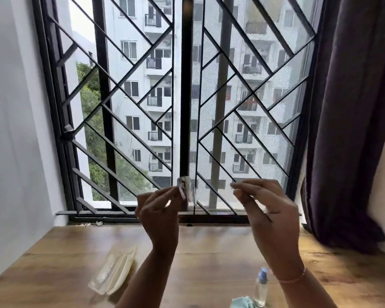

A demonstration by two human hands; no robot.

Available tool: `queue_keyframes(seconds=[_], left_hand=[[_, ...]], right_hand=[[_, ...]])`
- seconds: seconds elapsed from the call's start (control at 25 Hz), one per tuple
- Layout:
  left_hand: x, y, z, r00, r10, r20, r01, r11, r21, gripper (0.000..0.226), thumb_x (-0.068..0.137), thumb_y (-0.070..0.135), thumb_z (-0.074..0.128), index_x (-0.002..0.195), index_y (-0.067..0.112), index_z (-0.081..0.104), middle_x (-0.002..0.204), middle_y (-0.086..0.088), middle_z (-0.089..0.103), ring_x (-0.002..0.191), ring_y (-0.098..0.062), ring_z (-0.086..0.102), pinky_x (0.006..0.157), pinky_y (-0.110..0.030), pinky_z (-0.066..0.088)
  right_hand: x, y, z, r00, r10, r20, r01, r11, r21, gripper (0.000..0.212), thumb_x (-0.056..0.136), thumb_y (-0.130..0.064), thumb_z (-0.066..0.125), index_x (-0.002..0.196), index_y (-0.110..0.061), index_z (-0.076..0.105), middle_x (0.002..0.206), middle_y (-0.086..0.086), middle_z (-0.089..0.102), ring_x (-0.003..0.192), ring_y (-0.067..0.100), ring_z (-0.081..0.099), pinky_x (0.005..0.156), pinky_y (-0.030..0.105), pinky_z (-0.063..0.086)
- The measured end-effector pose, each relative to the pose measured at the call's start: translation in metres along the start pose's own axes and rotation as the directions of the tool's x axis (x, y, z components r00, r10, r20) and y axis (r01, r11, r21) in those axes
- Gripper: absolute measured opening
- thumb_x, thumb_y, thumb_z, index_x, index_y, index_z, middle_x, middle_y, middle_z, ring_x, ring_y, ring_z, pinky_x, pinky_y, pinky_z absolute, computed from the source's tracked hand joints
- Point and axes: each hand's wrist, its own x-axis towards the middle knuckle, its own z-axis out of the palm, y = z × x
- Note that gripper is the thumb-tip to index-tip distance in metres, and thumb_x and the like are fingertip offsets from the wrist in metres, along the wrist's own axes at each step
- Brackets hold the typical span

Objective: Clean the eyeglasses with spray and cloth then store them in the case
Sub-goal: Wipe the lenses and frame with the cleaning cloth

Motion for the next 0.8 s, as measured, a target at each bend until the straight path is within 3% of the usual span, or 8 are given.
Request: queue_keyframes(seconds=[0.08,0.16,0.24,0.36,0.48,0.6,0.72,0.8], left_hand=[[0.002,0.009,0.005,0.882,-0.453,0.133,0.459,0.757,-0.465,0.029,0.066,-0.004,0.066,0.063,0.023,0.075,0.069,0.005,0.070,0.074,-0.014,0.062,0.075,-0.031,0.050],[0.003,0.013,0.008,0.756,-0.602,0.258,0.611,0.506,-0.609,0.044,0.072,-0.019,0.052,0.056,0.016,0.074,0.062,0.001,0.071,0.065,-0.008,0.067,0.066,-0.016,0.052],[0.001,0.012,0.011,0.684,-0.656,0.319,0.673,0.399,-0.622,0.052,0.078,-0.019,0.043,0.051,0.015,0.072,0.057,0.004,0.070,0.058,-0.001,0.065,0.057,-0.009,0.050],[-0.004,0.006,0.013,0.636,-0.671,0.381,0.713,0.321,-0.623,0.044,0.079,-0.012,0.047,0.054,0.014,0.072,0.057,0.007,0.068,0.052,0.000,0.061,0.052,-0.008,0.046],[-0.009,0.001,0.014,0.614,-0.669,0.420,0.733,0.286,-0.617,0.007,0.059,0.006,0.073,0.059,0.013,0.073,0.056,0.007,0.065,0.050,0.000,0.056,0.052,-0.010,0.044],[-0.013,-0.003,0.012,0.583,-0.656,0.478,0.778,0.284,-0.560,0.039,0.028,0.021,0.090,0.062,0.015,0.074,0.054,0.008,0.062,0.050,0.000,0.052,0.053,-0.011,0.040],[-0.016,0.004,0.012,0.545,-0.687,0.480,0.796,0.243,-0.555,0.011,0.049,0.011,0.076,0.058,0.014,0.073,0.055,0.007,0.065,0.049,0.000,0.055,0.061,-0.015,0.039],[-0.018,0.005,0.013,0.529,-0.703,0.475,0.801,0.228,-0.554,0.019,0.057,0.000,0.059,0.056,0.013,0.072,0.054,0.007,0.065,0.049,0.000,0.056,0.062,-0.014,0.038]], right_hand=[[-0.001,-0.002,-0.001,0.999,-0.020,-0.029,0.019,1.000,-0.024,0.014,0.079,-0.030,0.061,0.085,-0.025,0.071,0.083,-0.019,0.066,0.090,0.004,0.057,0.079,0.007,0.038],[-0.005,-0.001,0.000,0.998,-0.026,-0.049,0.024,0.999,-0.043,0.014,0.079,-0.030,0.060,0.085,-0.024,0.071,0.085,-0.012,0.066,0.090,0.007,0.057,0.080,0.007,0.037],[-0.009,0.001,0.002,0.998,-0.024,-0.055,0.020,0.998,-0.057,0.015,0.078,-0.030,0.060,0.086,-0.024,0.071,0.085,-0.011,0.066,0.090,0.009,0.056,0.079,0.007,0.037],[-0.015,0.008,0.006,0.999,-0.014,-0.052,0.009,0.996,-0.086,0.012,0.076,-0.026,0.066,0.085,-0.022,0.072,0.083,-0.008,0.066,0.088,0.009,0.055,0.076,0.005,0.037],[-0.019,0.023,0.011,0.999,0.000,-0.047,-0.005,0.994,-0.108,0.016,0.072,-0.016,0.069,0.087,-0.021,0.073,0.080,-0.009,0.064,0.086,0.010,0.054,0.076,0.009,0.039],[-0.020,0.037,0.016,1.000,0.009,-0.020,-0.012,0.991,-0.135,0.024,0.070,-0.012,0.070,0.091,-0.022,0.072,0.079,-0.013,0.063,0.085,0.010,0.052,0.078,0.010,0.038],[-0.022,0.043,0.020,1.000,-0.013,0.019,0.016,0.983,-0.181,0.027,0.066,-0.011,0.072,0.092,-0.020,0.073,0.076,-0.010,0.063,0.083,0.012,0.049,0.078,0.010,0.037],[-0.021,0.043,0.021,0.999,-0.039,0.033,0.044,0.981,-0.187,0.025,0.067,-0.014,0.073,0.091,-0.019,0.073,0.076,-0.010,0.064,0.083,0.014,0.049,0.078,0.011,0.037]])
